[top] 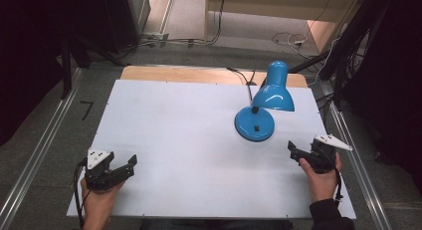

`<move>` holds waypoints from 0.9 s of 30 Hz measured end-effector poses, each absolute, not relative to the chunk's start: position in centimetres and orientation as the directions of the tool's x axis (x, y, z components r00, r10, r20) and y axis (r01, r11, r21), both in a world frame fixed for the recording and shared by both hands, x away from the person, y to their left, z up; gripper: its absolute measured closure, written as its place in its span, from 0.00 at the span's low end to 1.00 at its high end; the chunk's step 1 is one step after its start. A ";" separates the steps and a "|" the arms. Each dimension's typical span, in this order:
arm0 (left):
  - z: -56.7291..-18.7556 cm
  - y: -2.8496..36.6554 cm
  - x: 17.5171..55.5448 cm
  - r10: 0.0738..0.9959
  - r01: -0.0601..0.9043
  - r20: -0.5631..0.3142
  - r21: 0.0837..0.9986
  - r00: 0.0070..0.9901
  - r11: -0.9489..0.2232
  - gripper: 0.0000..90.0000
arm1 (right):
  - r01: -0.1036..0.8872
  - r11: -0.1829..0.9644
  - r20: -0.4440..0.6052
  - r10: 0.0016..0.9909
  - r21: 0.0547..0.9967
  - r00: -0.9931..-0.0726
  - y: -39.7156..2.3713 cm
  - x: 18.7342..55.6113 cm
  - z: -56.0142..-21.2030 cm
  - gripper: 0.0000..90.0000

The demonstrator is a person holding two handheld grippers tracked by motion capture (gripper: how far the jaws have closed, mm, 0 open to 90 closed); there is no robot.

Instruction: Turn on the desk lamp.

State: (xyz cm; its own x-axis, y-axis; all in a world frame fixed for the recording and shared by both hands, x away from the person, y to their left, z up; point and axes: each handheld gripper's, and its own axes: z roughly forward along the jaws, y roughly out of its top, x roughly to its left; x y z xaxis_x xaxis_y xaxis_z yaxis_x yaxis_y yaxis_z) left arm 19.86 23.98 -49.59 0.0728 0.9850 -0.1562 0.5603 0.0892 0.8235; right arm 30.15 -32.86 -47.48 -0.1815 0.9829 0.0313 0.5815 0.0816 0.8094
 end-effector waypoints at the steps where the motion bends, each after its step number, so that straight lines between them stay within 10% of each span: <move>1: -49.6 24.0 19.9 0.985 0.561 -0.156 0.823 0.073 0.088 0.24 | 0.582 0.081 0.033 0.982 0.809 -0.183 -32.8 30.2 -47.5 0.07; 27: -49.6 24.0 19.8 0.985 0.560 -0.158 0.824 0.074 0.090 0.24 | 0.562 0.114 0.002 0.979 0.819 -0.201 -31.0 31.5 -47.0 0.11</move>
